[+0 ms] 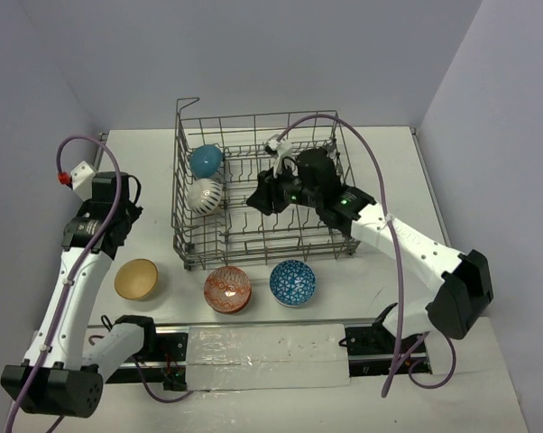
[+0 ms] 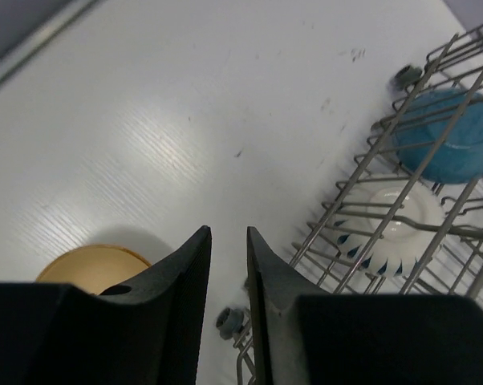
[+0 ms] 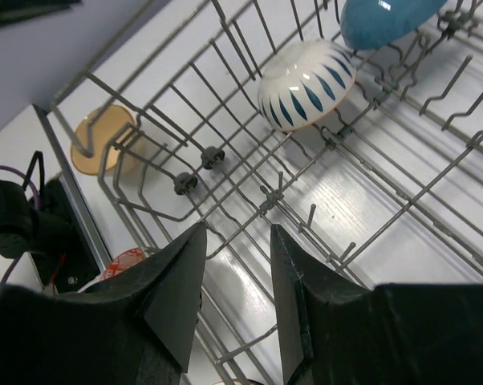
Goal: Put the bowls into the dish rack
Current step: Turn the bowl upside down over the dish rack, then move the bowl to the corner of the board.
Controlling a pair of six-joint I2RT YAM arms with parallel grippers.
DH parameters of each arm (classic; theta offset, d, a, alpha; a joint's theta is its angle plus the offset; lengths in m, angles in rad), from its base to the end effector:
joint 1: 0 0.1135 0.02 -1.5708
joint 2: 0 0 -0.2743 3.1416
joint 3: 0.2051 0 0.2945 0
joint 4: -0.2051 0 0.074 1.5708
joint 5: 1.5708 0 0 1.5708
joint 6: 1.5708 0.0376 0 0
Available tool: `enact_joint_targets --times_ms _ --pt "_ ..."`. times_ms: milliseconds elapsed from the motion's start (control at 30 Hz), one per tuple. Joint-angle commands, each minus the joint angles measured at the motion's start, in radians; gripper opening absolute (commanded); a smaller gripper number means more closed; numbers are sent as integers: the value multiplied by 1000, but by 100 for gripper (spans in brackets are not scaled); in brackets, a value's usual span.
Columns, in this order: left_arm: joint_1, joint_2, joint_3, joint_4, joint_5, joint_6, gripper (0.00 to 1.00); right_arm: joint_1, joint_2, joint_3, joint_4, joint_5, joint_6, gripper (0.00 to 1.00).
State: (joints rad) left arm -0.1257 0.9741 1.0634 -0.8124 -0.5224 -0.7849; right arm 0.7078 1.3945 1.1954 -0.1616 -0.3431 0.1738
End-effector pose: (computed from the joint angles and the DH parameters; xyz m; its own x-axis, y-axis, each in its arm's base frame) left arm 0.2282 -0.0099 0.3553 -0.2789 -0.5821 -0.7638 -0.6497 0.7001 -0.2963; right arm 0.2720 0.2494 0.3467 -0.4113 -0.1377 -0.9010 -0.7922 0.5429 0.2787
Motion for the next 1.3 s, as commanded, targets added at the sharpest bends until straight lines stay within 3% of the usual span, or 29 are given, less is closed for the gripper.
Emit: enact_joint_targets --times_ms 0,167,267,700,1267 --pt "75 0 -54 -10 194 -31 30 -4 -81 -14 54 -11 -14 46" --pt "123 63 -106 8 346 -39 30 -2 -121 -34 56 6 -20 48" --pt "123 81 -115 9 369 -51 30 -4 -127 -36 56 12 -14 50" --pt "123 61 -98 -168 312 -82 38 -19 -111 -25 47 24 9 54" --pt "123 11 -187 -242 272 -100 47 -33 -140 -33 46 19 21 55"
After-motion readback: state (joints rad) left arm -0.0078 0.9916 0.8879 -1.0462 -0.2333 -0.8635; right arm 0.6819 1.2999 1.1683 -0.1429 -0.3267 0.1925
